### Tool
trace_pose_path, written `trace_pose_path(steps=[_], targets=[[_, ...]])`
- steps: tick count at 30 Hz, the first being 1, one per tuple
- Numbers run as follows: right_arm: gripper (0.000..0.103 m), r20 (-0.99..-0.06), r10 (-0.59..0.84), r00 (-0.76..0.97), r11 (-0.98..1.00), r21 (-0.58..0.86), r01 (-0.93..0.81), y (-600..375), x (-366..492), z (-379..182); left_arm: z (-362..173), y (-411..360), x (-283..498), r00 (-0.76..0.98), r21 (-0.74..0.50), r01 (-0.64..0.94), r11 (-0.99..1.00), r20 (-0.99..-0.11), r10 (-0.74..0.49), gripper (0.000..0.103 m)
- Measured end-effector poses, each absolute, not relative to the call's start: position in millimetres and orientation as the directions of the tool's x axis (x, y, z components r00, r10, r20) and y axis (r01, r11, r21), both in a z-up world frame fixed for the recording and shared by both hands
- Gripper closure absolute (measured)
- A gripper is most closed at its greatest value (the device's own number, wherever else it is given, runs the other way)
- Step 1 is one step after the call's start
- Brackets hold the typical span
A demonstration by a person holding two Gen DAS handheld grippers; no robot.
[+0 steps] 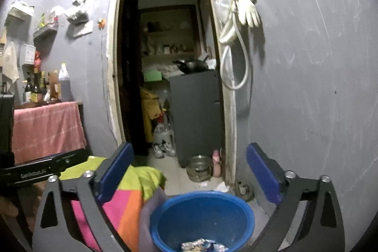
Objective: Collect trash
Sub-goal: 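Move both open tools back over the remaining scraps on the bed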
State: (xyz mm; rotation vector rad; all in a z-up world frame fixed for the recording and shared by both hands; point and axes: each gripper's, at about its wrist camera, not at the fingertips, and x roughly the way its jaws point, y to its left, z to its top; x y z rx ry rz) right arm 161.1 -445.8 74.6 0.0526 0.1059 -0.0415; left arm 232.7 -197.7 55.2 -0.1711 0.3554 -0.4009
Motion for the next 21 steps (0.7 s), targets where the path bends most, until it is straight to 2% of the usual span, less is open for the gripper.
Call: trace_pose_path(steps=[2,11,21], targets=[[0.0,-0.091,-0.026,0.996,0.998,0.047,0.031,-436.2,158.8,80.6,61.7,-178.6,223.7,0.888,-0.225,0.319,0.921,-0.27,-0.374,0.004],[0.0,-0.033,0.072,0.997,0.997,0.029,-0.071,-378.5,154.5,99.4,76.6,-98.3,195.5,0.94,-0.22,0.227,0.949,-0.205,-0.273,0.003],[0.0,-0.001,0.187,0.982,0.982,0.022,-0.187,-310.5,153.5,94.2,65.6,-26.9,179.2,0.964,-0.196,0.125,0.973,-0.209,-0.166,0.003]])
